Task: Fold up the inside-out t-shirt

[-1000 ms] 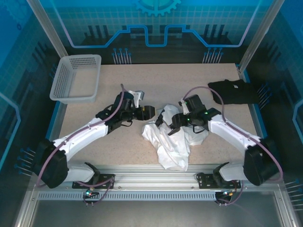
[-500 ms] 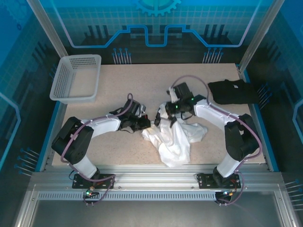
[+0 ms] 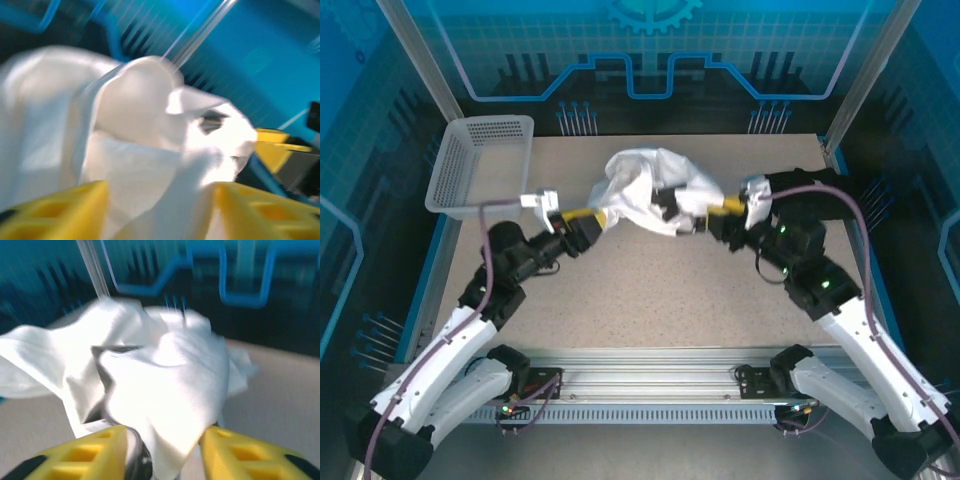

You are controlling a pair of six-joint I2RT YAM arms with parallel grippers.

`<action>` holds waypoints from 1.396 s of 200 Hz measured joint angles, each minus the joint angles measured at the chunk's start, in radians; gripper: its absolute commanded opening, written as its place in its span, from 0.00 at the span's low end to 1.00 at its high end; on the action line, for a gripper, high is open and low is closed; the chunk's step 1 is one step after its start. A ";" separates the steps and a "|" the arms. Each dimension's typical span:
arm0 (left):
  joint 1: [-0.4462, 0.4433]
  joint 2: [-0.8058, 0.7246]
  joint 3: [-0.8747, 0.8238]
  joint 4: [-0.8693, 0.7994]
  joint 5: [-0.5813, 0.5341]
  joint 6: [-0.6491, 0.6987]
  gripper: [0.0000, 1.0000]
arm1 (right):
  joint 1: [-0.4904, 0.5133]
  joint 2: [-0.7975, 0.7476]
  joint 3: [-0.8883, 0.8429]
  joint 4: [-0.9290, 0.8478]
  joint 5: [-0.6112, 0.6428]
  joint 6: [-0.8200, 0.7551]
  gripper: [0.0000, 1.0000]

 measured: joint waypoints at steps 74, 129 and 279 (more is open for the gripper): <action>0.000 0.229 0.012 -0.341 -0.213 0.047 0.89 | 0.122 0.356 -0.113 0.005 0.070 0.112 0.64; 0.000 0.598 0.168 -0.252 -0.190 0.056 0.69 | 0.158 0.745 0.175 0.068 0.124 0.086 0.64; -0.019 0.843 0.356 -0.175 -0.201 0.127 0.00 | 0.042 1.245 0.701 -0.016 -0.049 0.018 0.00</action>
